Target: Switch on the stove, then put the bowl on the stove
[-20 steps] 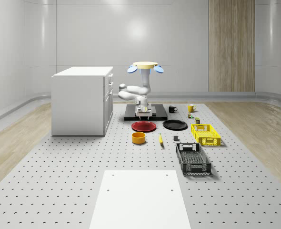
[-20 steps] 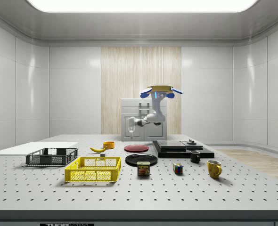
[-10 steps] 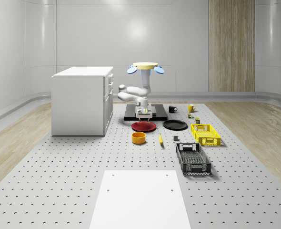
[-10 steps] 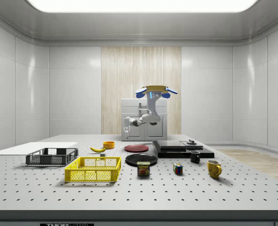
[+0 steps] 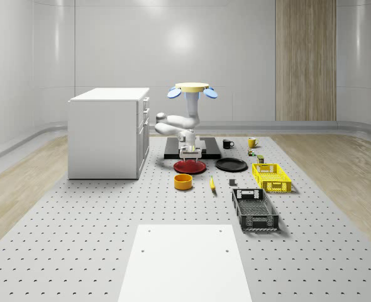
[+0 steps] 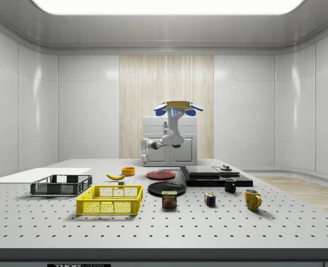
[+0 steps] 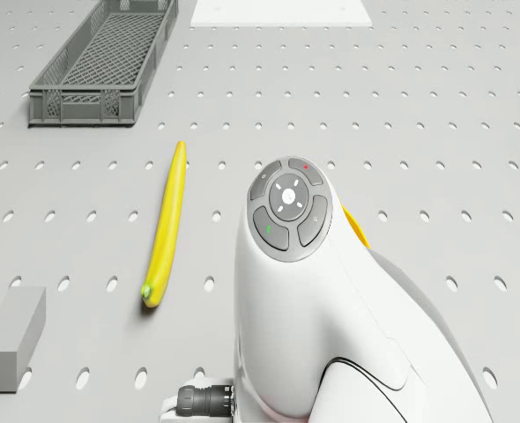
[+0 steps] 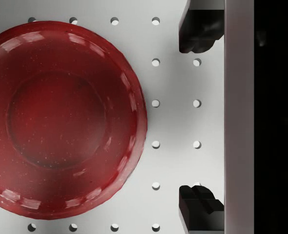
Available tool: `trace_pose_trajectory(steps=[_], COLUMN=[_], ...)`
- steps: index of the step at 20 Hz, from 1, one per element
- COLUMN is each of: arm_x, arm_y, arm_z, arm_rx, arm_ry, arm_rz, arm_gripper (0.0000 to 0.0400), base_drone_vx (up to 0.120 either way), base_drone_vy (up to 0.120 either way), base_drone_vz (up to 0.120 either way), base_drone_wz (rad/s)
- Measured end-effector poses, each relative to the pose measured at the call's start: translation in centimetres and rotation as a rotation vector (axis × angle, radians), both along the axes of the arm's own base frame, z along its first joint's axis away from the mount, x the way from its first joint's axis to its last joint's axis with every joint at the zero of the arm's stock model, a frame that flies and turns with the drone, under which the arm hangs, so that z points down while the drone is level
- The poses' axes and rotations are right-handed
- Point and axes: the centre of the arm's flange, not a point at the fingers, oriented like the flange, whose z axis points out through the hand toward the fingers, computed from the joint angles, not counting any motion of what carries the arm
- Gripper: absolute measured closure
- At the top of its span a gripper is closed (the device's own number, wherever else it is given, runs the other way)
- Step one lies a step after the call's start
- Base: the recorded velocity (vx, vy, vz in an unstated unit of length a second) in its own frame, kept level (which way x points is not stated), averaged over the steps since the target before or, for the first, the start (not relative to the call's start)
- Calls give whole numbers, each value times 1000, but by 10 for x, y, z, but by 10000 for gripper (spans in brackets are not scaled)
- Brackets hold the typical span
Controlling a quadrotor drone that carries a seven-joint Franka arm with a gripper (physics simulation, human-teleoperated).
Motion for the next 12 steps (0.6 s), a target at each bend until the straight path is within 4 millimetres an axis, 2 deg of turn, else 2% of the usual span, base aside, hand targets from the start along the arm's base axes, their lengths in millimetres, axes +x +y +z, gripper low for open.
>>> trace_pose_trajectory(steps=[10, 12], arm_x=[0, 0], arm_y=[0, 0], arm_z=[0, 0], arm_rx=[0, 0], arm_ry=[0, 0], arm_rz=[0, 0], arm_gripper=[0, 0], base_drone_vx=[120, 120], base_drone_vy=[0, 80], base_drone_vz=[0, 0], base_drone_wz=[0, 0])
